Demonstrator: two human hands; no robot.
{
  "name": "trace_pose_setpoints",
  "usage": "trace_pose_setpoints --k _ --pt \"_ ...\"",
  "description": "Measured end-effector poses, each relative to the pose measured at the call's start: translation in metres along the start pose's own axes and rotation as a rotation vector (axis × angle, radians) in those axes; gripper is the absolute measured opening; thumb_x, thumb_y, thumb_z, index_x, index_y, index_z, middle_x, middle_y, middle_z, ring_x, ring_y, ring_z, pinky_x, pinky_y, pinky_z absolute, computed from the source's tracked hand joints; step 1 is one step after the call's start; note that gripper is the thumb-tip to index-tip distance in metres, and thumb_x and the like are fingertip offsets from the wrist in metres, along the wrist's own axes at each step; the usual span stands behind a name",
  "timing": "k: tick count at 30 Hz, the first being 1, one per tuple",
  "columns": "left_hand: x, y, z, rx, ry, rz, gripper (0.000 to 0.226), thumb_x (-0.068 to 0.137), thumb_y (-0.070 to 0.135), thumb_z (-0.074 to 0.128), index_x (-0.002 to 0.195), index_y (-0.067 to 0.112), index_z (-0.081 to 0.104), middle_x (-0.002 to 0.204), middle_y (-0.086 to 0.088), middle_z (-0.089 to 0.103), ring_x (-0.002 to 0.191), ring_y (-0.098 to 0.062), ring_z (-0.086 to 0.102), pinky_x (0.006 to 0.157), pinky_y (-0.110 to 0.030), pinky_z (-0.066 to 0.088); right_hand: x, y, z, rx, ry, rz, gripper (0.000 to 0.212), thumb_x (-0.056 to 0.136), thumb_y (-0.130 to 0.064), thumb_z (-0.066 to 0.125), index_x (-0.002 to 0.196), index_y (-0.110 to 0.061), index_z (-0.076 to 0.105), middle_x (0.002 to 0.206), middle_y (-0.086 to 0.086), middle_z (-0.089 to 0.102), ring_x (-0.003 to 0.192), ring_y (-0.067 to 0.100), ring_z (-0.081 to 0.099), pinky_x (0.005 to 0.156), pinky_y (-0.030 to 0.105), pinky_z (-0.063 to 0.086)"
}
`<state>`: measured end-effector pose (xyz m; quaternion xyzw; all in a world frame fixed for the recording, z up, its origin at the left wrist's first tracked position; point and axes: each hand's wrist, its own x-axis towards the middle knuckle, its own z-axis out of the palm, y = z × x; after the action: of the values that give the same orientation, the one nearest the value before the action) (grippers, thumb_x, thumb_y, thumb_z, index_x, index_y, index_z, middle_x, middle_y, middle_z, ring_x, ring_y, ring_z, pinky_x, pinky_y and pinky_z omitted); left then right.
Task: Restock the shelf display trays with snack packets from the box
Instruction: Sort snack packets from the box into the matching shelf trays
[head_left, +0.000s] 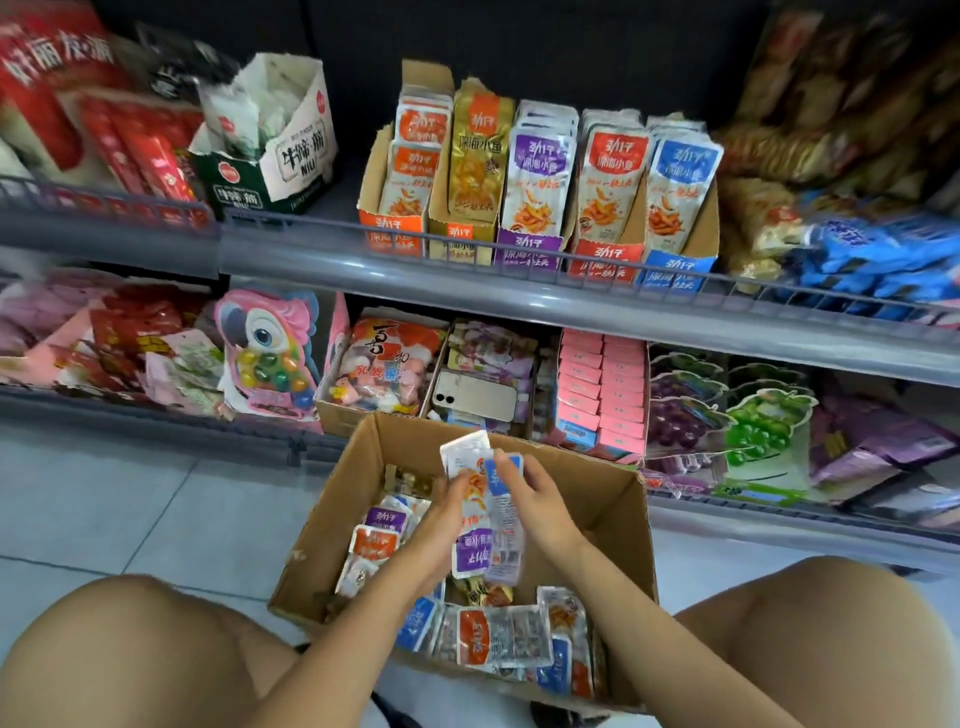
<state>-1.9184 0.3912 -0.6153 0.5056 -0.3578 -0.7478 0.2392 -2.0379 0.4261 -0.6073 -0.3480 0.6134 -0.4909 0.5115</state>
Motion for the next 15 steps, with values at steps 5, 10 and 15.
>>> trace_pose_setpoints --k 5,10,15 --pt "-0.021 0.029 0.012 -0.164 -0.128 -0.069 0.041 0.098 0.040 0.037 0.115 0.010 0.060 0.096 -0.013 0.072 0.084 -0.024 0.068 0.079 -0.036 0.052 0.005 -0.023 0.004 0.103 -0.005 0.062 0.039 0.086 -0.046 0.058 0.108 -0.013 0.055 0.092 0.006 0.068 0.082 0.017 0.068 0.070 0.021 0.053" --pt "-0.026 0.048 0.020 -0.162 -0.154 -0.080 0.048 0.100 0.039 0.034 0.127 0.005 0.054 0.116 -0.018 0.065 0.103 -0.028 0.064 0.083 -0.037 0.051 0.014 -0.035 0.010 0.060 0.031 0.136 0.045 0.082 -0.069 0.050 0.110 -0.035 0.058 0.119 0.006 0.062 0.112 0.023 0.060 0.103 0.041 0.044" --pt "-0.039 0.067 0.026 -0.085 -0.285 -0.048 0.034 0.092 0.041 0.052 0.109 0.014 0.062 0.092 -0.008 0.074 0.085 -0.020 0.071 0.070 -0.030 0.055 0.026 -0.046 0.012 0.014 0.139 0.165 0.033 0.102 -0.032 0.033 0.115 -0.010 0.054 0.120 0.018 0.061 0.108 0.028 0.060 0.102 0.044 0.044"
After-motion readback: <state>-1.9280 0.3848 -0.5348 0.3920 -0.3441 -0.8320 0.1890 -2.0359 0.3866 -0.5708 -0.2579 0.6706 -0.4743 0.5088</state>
